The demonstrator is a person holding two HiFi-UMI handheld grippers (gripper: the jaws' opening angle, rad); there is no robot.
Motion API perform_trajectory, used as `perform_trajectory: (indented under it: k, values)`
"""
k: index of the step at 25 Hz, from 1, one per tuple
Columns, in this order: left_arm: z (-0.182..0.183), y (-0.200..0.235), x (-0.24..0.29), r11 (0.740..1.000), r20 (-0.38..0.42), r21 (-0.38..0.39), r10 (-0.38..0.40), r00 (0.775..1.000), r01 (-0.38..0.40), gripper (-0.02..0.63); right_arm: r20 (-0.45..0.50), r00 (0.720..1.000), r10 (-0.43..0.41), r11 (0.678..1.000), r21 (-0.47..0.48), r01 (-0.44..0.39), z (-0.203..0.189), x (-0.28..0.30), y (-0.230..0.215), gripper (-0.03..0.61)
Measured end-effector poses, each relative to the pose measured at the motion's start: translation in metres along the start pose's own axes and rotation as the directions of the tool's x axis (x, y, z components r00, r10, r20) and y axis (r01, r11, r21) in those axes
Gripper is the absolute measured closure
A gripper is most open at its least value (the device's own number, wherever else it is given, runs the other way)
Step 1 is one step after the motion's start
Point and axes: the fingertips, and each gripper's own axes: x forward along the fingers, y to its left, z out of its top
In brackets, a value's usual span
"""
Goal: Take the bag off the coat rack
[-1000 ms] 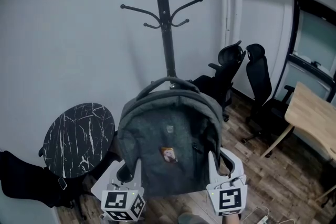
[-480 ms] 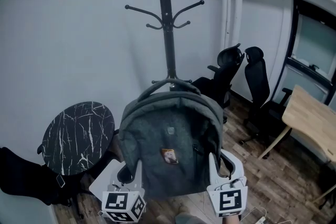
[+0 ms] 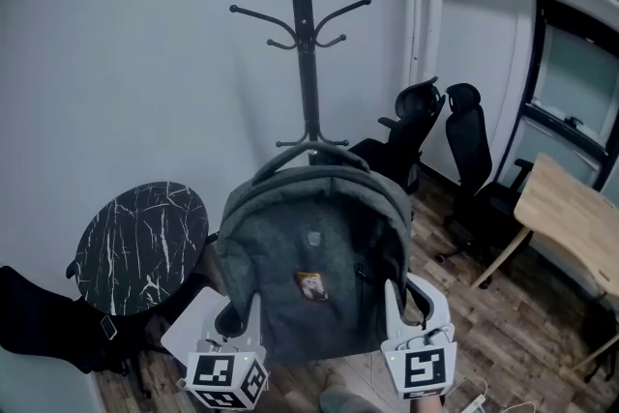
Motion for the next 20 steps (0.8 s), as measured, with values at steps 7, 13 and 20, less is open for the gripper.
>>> perform_trajectory:
  k: [7, 13, 20]
  values:
    - [0.002, -0.005, -0.012, 1.0, -0.002, -0.011, 0.001, 1.0, -0.001, 0.537, -0.01, 1.0, 0.004, 1.0, 0.004, -0.004, 0.006, -0.011, 0.001, 0.52]
    - [-0.002, -0.006, -0.03, 1.0, 0.005, -0.028, 0.002, 1.0, -0.002, 0.537, -0.015, 1.0, 0.009, 1.0, -0.004, -0.009, 0.009, -0.026, 0.009, 0.52]
    - [-0.005, -0.003, -0.05, 0.998, 0.013, -0.055, 0.019, 1.0, -0.018, 0.537, -0.021, 0.999, 0.024, 1.0, -0.019, -0.025, 0.018, -0.039, 0.02, 0.52]
